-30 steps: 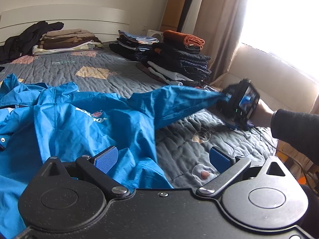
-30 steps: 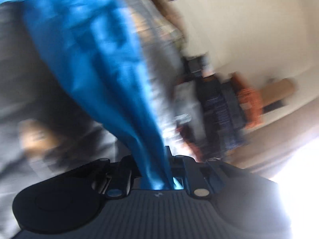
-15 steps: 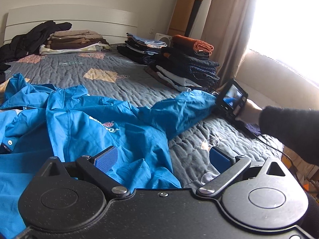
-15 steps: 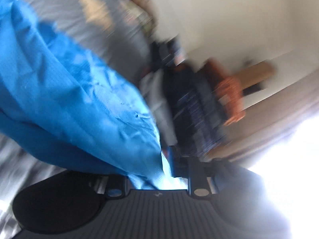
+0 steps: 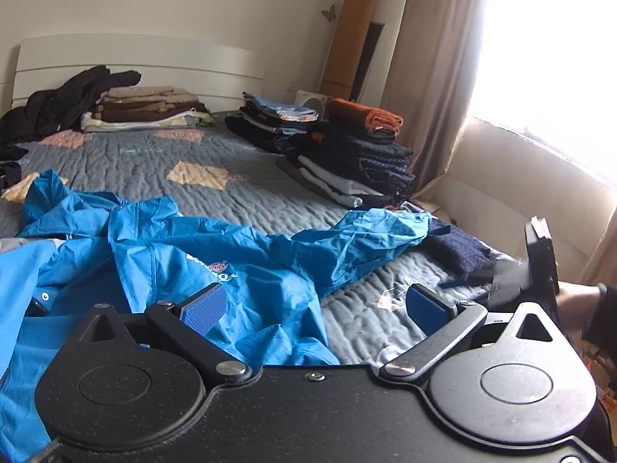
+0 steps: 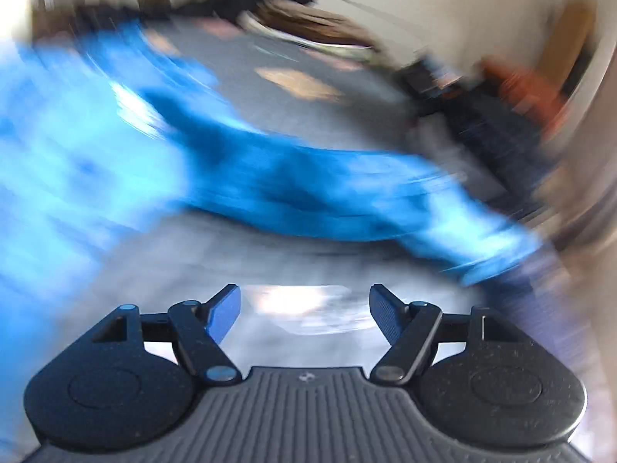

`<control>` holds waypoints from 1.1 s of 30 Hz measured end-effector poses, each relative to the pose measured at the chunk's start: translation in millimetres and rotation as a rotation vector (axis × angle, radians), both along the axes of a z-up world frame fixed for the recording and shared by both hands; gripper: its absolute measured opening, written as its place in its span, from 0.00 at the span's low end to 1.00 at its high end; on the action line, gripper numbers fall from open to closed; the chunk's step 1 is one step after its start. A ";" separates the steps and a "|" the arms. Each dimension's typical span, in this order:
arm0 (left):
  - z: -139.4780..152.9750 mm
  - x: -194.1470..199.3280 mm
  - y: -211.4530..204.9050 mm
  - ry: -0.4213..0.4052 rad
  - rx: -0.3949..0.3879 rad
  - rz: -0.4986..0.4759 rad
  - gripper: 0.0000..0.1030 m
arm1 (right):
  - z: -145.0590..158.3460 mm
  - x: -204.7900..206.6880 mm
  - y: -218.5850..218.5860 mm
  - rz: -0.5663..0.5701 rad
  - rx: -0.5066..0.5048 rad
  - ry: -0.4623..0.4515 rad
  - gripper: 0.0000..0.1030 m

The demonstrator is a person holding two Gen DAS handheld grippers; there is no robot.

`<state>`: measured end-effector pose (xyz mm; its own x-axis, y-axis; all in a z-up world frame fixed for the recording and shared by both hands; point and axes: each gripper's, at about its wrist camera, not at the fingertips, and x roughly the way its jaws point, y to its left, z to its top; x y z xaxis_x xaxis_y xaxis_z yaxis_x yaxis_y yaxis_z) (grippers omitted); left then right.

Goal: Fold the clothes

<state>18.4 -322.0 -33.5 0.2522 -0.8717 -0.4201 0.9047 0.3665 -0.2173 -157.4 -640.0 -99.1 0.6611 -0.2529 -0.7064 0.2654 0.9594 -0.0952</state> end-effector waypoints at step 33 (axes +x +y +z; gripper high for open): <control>-24.7 -19.4 28.3 0.031 -0.017 0.069 0.99 | -71.7 66.4 20.0 -0.180 0.646 -0.156 0.06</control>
<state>-1.0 -293.7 -58.2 0.2993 -0.8596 -0.4141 0.8702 0.4239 -0.2510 -91.1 -619.9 -170.7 0.7545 0.0717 -0.6523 0.3900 0.7505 0.5336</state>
